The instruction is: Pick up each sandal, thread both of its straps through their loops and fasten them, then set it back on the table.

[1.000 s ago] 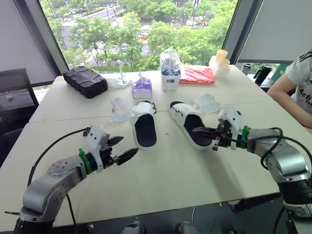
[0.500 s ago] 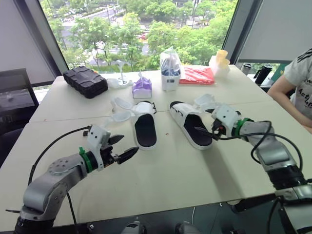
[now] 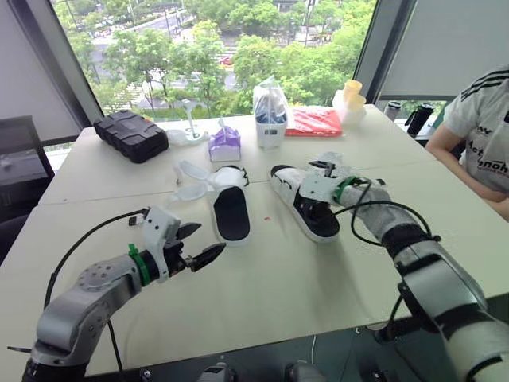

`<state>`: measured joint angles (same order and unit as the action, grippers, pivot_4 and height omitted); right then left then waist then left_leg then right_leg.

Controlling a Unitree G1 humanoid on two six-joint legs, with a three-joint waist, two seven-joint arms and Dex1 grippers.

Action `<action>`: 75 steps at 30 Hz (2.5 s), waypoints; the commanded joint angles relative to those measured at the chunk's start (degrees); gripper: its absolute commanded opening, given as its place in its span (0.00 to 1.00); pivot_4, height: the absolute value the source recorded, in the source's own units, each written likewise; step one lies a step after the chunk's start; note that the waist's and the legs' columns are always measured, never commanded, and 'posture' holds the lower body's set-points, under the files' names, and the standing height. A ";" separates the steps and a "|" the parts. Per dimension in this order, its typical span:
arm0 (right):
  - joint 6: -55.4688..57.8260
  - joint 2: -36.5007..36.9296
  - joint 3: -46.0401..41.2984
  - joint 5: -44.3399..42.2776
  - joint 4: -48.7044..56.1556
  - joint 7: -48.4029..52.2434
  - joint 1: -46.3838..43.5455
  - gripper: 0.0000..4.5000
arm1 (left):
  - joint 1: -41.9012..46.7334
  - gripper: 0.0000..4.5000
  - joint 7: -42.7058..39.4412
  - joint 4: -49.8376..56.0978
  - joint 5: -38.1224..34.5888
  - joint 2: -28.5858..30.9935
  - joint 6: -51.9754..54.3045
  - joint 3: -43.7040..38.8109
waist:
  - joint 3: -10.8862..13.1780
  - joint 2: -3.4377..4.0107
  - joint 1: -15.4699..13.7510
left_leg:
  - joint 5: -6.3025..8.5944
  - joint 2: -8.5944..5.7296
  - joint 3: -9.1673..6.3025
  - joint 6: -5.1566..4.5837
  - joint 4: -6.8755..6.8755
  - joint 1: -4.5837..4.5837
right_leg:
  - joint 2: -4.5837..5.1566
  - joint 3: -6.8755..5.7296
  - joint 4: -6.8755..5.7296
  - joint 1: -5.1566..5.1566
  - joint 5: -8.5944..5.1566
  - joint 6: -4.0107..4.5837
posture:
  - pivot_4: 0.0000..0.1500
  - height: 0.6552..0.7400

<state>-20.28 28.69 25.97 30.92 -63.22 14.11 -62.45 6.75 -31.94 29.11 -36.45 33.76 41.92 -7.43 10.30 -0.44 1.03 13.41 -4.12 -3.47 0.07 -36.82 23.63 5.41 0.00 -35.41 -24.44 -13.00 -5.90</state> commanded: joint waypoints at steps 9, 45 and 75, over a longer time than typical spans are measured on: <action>1.80 -7.75 0.55 4.25 -12.29 -13.78 -7.66 0.60 | -2.03 1.00 2.17 3.80 0.42 0.07 -0.81 -1.36 | 0.00 0.02 0.18 | -0.02 0.00 0.00 0.03 0.15 -0.15 | -0.04 0.06 -0.13 0.01 0.02 -0.01 | 1.00 1.00; -65.76 14.98 4.54 17.00 21.72 -9.83 10.04 0.01 | 7.18 1.00 -5.45 -5.37 5.14 -1.19 -5.28 7.41 | 0.03 0.04 0.05 | -0.12 0.08 0.16 0.13 0.58 -0.51 | -0.26 0.43 -0.22 0.04 0.05 -0.05 | 1.00 1.00; 7.95 31.43 -4.79 -50.70 54.34 52.46 23.32 1.00 | 7.20 0.01 -22.27 -12.96 21.25 0.19 -23.47 23.66 | 0.05 0.06 -0.72 | 0.12 0.11 0.23 -0.27 0.58 -1.23 | 0.08 0.50 0.20 0.98 -0.10 0.17 | 1.00 1.00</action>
<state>-16.01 59.66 24.45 -18.49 -10.85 65.96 -39.44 13.20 -53.70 16.13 -15.88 34.04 18.74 15.63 10.35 -0.38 0.31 13.53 -4.01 -3.25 -0.20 -36.25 22.42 5.50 0.48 -35.20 -23.46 -13.10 -5.74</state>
